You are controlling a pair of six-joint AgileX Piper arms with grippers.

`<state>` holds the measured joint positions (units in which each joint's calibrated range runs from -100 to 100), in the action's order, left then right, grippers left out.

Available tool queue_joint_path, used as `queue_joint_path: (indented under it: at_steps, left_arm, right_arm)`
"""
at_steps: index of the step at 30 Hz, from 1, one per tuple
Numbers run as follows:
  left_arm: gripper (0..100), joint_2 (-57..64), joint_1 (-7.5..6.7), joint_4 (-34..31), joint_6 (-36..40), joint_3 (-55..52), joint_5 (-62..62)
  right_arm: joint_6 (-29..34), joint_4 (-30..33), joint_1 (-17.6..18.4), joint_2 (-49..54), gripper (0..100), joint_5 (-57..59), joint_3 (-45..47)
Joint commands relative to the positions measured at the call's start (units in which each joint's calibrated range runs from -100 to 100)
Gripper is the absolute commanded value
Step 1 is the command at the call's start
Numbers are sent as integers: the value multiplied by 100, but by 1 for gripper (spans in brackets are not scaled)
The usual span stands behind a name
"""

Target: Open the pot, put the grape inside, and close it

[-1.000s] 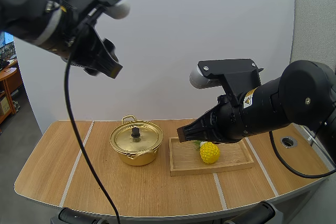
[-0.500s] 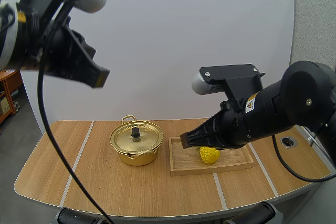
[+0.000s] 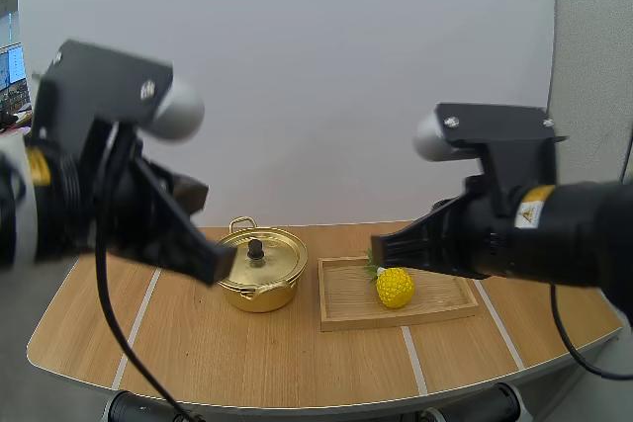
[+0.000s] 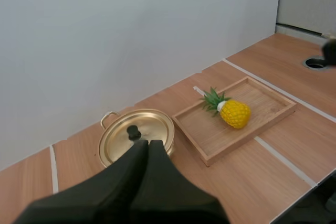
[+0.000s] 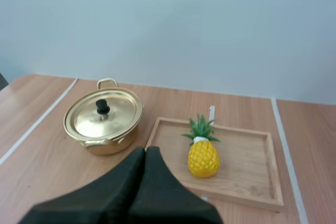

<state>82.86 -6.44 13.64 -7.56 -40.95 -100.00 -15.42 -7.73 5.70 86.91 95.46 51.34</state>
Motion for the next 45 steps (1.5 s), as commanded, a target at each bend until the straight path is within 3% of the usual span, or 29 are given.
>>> queue_joint_path:
  at_steps: [1, 9, 13, 18, 24, 32, 39, 45]
  left_arm:
    - [0, 862, 124, 47, 413, -875, 922]
    - [0, 1406, 172, -72, 676, -1892, 4386]
    - [0, 1418, 205, -212, 817, -2312, 5490]
    - [0, 1444, 341, -370, 828, -2530, 5622]
    - [0, 1714, 385, -525, 828, -2530, 5679]
    - [0, 1714, 442, -707, 818, -2756, 5679]
    - [0, 1714, 706, -707, 818, -3096, 5679]
    - [0, 1714, 736, -707, 818, -3153, 5679]
  right_arm:
    - [-29, 214, -121, 1158, 0, -1014, 6]
    - [-26, 464, -121, 1309, 0, -3488, 232]
    - [-26, 505, -121, 1309, 0, -4576, 713]
    - [-26, 504, -121, 1309, 0, -5163, 1441]
    - [-26, 670, -190, 1309, 0, -5806, 2036]
    - [-26, 678, -453, 1309, 0, -6794, 2132]
    - [-26, 728, -518, 1309, 0, -6288, 2144]
    - [-26, 773, -518, 1309, 0, -5474, 2276]
